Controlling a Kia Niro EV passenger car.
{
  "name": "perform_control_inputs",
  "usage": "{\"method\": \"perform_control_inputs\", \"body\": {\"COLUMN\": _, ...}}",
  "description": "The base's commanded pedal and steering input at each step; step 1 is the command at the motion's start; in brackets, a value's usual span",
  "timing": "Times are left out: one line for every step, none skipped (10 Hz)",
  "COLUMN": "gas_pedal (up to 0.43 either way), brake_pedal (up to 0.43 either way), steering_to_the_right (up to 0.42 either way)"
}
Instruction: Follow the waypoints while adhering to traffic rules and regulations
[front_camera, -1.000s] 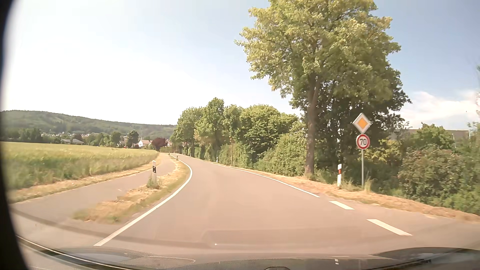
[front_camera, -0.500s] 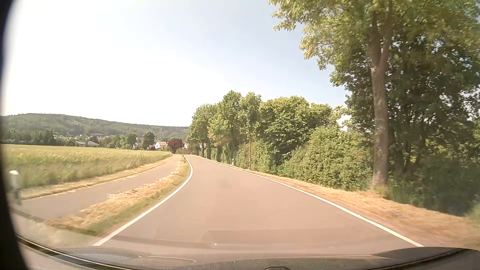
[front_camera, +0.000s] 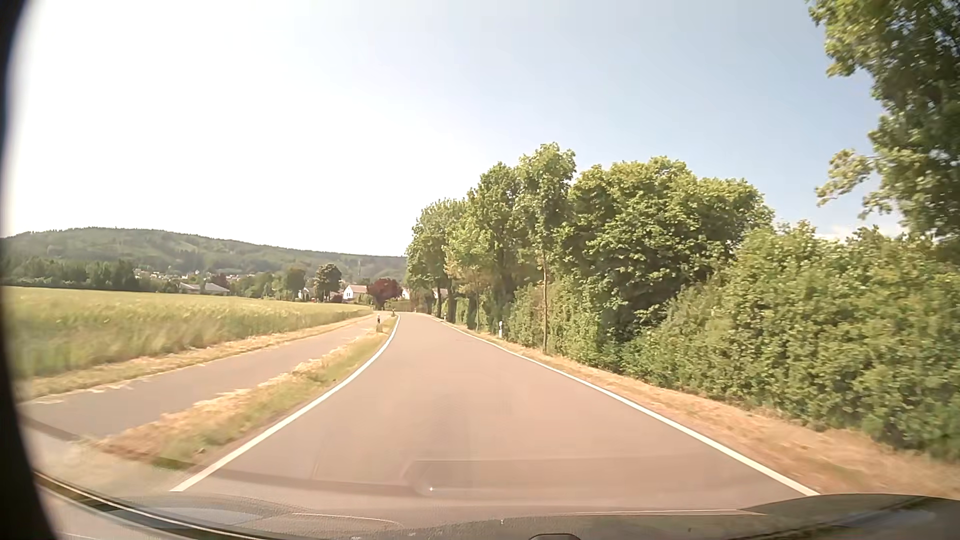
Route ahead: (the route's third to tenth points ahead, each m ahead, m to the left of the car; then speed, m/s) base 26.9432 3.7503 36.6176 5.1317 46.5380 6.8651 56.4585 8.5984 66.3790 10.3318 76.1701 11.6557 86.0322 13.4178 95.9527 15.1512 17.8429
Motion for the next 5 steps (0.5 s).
{"method": "perform_control_inputs", "body": {"gas_pedal": 0.268, "brake_pedal": 0.0, "steering_to_the_right": -0.039}}
{"method": "perform_control_inputs", "body": {"gas_pedal": 0.268, "brake_pedal": 0.0, "steering_to_the_right": -0.039}}
{"method": "perform_control_inputs", "body": {"gas_pedal": 0.268, "brake_pedal": 0.0, "steering_to_the_right": -0.038}}
{"method": "perform_control_inputs", "body": {"gas_pedal": 0.268, "brake_pedal": 0.0, "steering_to_the_right": -0.038}}
{"method": "perform_control_inputs", "body": {"gas_pedal": 0.268, "brake_pedal": 0.0, "steering_to_the_right": -0.037}}
